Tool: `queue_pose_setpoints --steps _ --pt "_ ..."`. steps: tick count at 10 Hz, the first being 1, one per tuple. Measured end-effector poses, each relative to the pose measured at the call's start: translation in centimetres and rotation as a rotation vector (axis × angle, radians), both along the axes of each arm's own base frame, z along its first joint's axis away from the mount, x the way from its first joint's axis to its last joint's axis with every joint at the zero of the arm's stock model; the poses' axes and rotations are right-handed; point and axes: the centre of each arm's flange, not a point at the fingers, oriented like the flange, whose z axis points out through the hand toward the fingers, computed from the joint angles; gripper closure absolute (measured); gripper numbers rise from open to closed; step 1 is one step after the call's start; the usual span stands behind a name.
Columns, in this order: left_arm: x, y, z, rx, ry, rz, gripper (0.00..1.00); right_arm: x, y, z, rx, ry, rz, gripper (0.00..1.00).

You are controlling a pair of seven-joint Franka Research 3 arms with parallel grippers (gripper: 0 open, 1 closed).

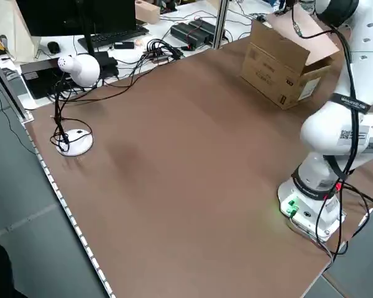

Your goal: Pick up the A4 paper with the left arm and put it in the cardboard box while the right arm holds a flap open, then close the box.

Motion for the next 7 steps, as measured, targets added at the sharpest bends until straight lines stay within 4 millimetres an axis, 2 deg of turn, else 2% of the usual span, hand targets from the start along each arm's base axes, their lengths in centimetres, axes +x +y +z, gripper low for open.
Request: queue_pose_setpoints --steps 3,5,7 --pt "0.4 -0.8 -2.0 0.010 -0.014 -0.006 0.70 -3.1 2.1 -2.8 0.007 0.074 0.029 0.00" --pt "0.7 -1.3 -3.2 0.014 -0.021 -0.008 0.70 -4.0 4.4 -4.2 0.014 0.110 0.012 0.00" --pt "0.7 -1.7 -4.2 0.030 -0.033 -0.019 0.70 -4.3 7.2 -4.6 0.002 0.123 0.000 0.00"
